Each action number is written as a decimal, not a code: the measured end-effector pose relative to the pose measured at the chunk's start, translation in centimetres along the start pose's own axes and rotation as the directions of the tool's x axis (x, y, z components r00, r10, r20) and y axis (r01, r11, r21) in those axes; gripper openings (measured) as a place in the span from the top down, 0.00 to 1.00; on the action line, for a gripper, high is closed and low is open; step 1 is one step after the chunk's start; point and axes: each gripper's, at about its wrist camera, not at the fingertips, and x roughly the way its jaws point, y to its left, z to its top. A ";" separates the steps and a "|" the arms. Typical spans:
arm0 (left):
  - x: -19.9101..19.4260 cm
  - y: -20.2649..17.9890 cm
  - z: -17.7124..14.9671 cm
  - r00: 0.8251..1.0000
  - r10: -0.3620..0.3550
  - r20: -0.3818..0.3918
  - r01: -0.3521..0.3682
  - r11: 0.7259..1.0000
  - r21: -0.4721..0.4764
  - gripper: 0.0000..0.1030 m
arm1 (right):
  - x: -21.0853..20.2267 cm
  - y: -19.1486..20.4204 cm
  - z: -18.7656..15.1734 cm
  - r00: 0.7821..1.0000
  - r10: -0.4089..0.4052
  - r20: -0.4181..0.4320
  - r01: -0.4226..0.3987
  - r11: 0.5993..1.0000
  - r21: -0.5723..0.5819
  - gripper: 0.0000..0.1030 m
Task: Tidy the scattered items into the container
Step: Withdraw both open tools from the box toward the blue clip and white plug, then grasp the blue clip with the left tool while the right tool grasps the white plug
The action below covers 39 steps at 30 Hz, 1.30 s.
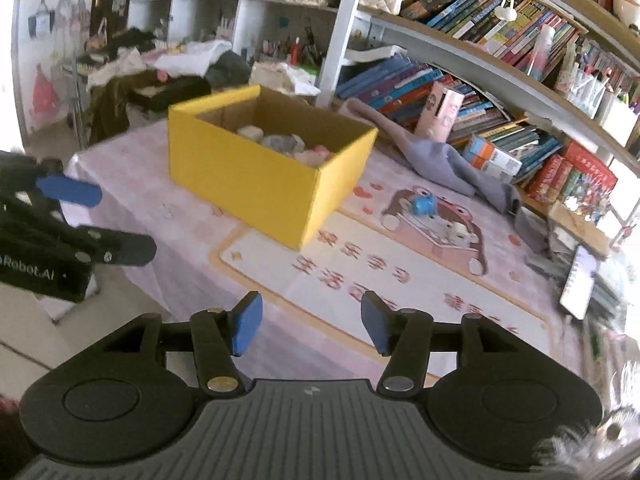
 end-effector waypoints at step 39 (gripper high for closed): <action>17.2 -15.0 11.8 0.998 -0.061 -0.034 0.066 0.978 0.199 0.18 | 7.5 -21.8 -2.9 0.994 -0.107 -0.034 0.112 0.976 0.189 0.44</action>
